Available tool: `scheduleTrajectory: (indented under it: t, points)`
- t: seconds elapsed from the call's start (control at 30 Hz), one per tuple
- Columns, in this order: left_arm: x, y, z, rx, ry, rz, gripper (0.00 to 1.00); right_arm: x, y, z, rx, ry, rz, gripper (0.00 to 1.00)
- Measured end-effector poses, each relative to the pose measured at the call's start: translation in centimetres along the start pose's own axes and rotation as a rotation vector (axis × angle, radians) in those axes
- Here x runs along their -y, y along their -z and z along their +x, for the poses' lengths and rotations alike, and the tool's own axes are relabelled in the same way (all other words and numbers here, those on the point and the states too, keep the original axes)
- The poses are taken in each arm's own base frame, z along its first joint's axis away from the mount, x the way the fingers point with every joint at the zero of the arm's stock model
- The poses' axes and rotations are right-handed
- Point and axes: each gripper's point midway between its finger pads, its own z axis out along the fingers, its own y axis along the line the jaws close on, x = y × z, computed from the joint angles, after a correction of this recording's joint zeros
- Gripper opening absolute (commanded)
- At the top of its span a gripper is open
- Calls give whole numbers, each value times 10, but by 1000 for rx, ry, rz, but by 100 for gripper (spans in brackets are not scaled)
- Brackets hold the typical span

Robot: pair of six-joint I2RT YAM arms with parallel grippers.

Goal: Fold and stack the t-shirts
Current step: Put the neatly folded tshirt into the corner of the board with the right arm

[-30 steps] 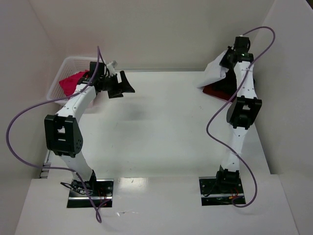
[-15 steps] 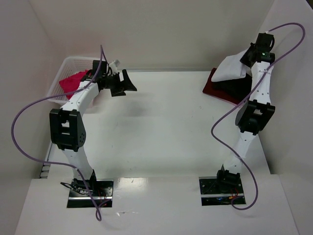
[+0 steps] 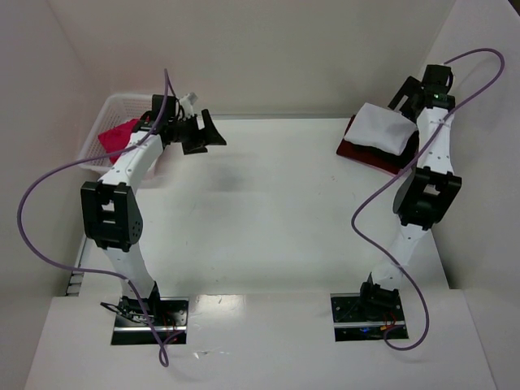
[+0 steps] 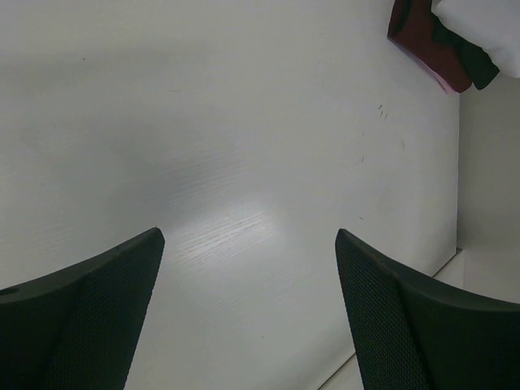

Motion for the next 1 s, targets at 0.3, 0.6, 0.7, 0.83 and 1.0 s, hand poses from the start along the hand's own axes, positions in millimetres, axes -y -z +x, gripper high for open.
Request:
scheduleTrajectory:
  t: [0.3, 0.6, 0.7, 0.83, 1.0]
  points:
    - [14, 44, -35, 155, -55, -80, 94, -17, 86, -13, 115, -3, -151, 44]
    - [26, 154, -66, 484, -104, -270, 99, -44, 98, 76, -22, -8, -307, 90]
    - [8, 170, -63, 526, -75, -324, 99, -64, 104, 115, -97, 11, -377, 100]
    - [-21, 155, -30, 451, -31, -370, 99, -93, 130, 167, -175, 42, -478, 100]
    - [-34, 138, -4, 355, 0, -376, 99, -112, 166, 200, -213, 61, -567, 100]
